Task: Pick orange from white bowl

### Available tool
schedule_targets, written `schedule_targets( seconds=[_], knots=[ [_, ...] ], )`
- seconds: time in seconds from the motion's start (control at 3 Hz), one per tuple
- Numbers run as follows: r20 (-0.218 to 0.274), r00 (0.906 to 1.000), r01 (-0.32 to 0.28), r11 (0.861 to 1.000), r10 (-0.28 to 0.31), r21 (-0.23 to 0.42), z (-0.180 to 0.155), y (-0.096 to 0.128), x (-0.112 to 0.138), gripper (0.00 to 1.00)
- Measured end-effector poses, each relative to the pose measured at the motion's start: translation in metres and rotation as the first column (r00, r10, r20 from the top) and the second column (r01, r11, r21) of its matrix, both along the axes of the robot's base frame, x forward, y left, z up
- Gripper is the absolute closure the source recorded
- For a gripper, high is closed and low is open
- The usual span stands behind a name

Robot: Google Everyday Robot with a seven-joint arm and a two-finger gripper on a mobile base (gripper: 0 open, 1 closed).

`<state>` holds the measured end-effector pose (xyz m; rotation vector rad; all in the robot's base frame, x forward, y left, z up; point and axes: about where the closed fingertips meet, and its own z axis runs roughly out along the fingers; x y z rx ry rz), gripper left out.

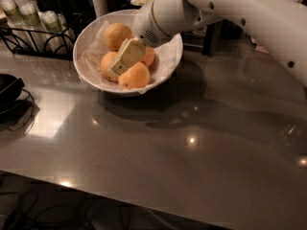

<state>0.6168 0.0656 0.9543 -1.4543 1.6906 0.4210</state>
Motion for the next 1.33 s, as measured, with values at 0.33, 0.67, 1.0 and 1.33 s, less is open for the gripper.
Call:
schedule_targets(
  seconds=[0.33, 0.67, 1.0, 1.33],
  knots=[
    [0.005, 0.9993, 0.036, 0.999, -0.037, 0.032, -0.001, 0.007, 0.008, 0.00],
    [0.014, 0.9949, 0.098, 0.993, -0.100, 0.071, -0.002, 0.019, 0.024, 0.00],
    [0.006, 0.9870, 0.160, 0.984, -0.160, 0.080, -0.011, 0.023, 0.037, 0.00],
    [0.008, 0.9778, 0.208, 0.975, -0.209, 0.083, -0.013, 0.024, 0.046, 0.00]
  ],
)
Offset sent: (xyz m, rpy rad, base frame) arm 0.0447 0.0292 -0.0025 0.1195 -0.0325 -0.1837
